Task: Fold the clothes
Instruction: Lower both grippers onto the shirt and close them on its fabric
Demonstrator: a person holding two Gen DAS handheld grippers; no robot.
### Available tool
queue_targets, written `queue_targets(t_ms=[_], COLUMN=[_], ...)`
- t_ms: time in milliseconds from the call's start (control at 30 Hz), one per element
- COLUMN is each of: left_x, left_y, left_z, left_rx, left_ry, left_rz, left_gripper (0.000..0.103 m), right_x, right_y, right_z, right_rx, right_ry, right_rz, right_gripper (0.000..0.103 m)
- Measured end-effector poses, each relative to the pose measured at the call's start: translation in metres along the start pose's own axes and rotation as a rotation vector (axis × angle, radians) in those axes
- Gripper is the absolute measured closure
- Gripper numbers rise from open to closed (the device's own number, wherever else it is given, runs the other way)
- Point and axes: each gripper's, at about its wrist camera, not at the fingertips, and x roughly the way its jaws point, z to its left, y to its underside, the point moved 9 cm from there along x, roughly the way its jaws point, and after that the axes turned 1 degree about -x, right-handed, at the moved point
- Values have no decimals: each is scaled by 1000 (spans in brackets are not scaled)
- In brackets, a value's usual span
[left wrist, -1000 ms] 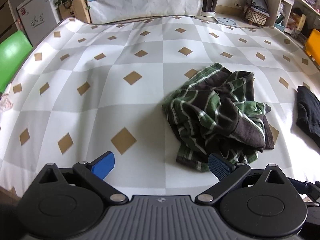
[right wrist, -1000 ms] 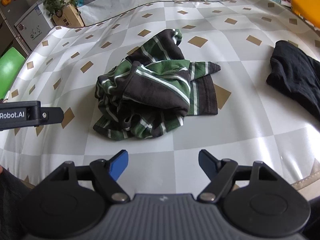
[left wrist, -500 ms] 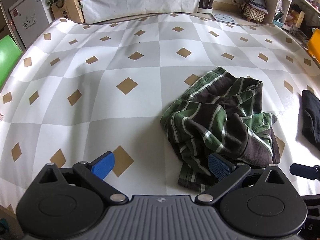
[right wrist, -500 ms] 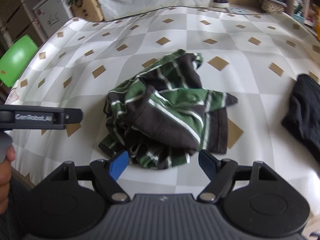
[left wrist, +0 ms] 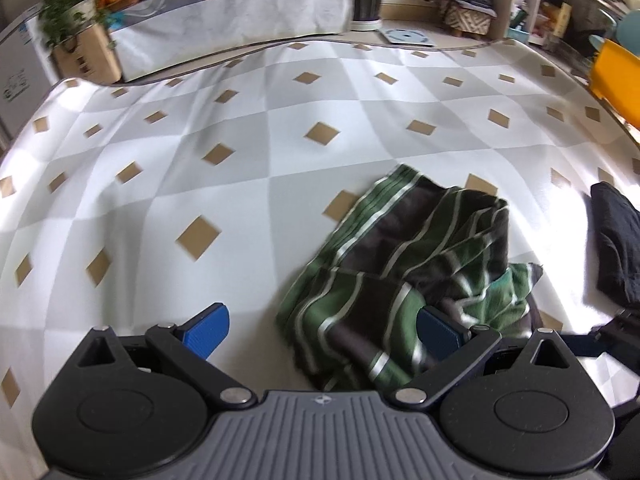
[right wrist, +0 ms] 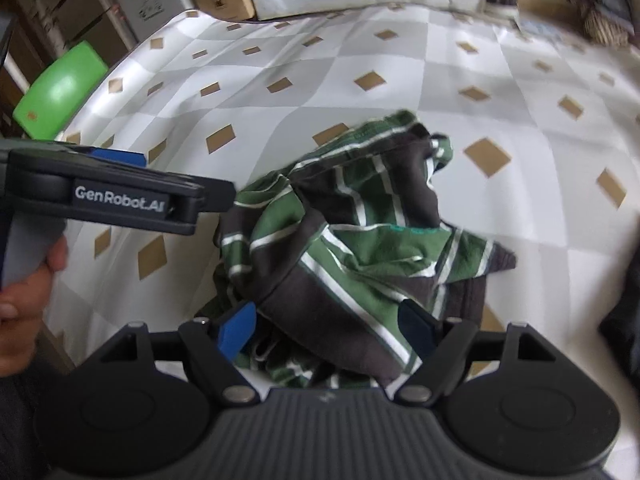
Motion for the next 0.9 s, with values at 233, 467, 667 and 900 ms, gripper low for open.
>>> queue_targets(t_ms=[233, 467, 667, 900], left_x=[22, 41, 52, 56], left_y=[-18, -27, -27, -26], left_z=[-28, -48, -52, -47], left_rx=[48, 90, 57, 38], left_ry=[93, 131, 156, 125], left_rz=[11, 26, 54, 59], left_gripper=[3, 3, 14, 42], right_x=[16, 23, 22, 21], right_y=[-4, -7, -8, -11], right_z=[6, 5, 1, -4], right_rx=[-49, -45, -33, -8], right_ry=[-12, -13, 7, 27], right_rz=[10, -6, -29, -50], right_gripper=[26, 27, 40, 66])
